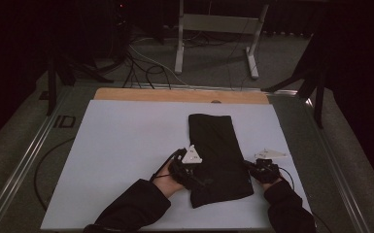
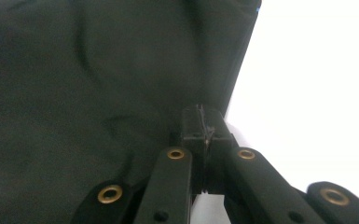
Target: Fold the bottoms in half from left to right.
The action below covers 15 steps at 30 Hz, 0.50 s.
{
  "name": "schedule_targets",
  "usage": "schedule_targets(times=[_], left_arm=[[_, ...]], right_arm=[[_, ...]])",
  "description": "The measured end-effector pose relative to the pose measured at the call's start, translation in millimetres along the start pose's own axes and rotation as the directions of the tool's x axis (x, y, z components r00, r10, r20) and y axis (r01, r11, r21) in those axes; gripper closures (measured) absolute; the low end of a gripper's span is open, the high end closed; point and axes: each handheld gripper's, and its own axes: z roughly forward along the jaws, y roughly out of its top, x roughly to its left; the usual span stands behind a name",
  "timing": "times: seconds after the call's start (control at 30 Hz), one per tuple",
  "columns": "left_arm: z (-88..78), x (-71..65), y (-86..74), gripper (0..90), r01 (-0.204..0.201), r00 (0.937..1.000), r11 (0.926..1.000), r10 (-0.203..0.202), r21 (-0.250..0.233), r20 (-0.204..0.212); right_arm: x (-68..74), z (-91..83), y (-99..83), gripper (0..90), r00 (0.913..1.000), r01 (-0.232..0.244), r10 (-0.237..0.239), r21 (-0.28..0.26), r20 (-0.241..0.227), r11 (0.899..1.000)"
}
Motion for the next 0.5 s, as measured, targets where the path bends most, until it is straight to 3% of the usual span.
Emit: schedule_targets(times=[0.07, 0.2, 0.27, 0.4, 0.5], left_arm=[[-1.4, 3.6, 0.1, 1.3, 0.006, 0.9999, 1.0000, -0.006, 0.000, -0.012], [-4.2, 11.3, 1.9, 1.4, 0.014, 0.9994, 0.9998, -0.015, -0.012, -0.032], [-5.5, 14.0, 2.5, 1.4, 0.022, 0.9991, 0.9995, -0.022, -0.025, -0.037], [-7.4, 19.4, 3.5, 1.3, 0.019, 0.9993, 0.9995, -0.020, -0.027, -0.030], [-8.3, 22.5, 4.0, 1.3, 0.023, 0.9992, 0.9996, -0.023, -0.019, -0.032]], right_arm=[[-0.7, -0.7, 1.2, 88.7, 1.0000, -0.007, 0.007, -0.002, -0.002, 1.000], [0.6, -3.0, 6.6, 75.0, 1.0000, -0.001, 0.000, -0.028, -0.007, 1.000], [0.9, -3.0, 8.4, 72.5, 1.0000, 0.002, -0.002, -0.033, -0.008, 0.999], [0.5, -3.6, 16.6, 54.0, 0.9996, -0.002, 0.000, -0.050, -0.029, 0.999], [0.5, -4.0, 22.4, 45.0, 0.9993, 0.004, -0.006, -0.059, -0.037, 0.998]])
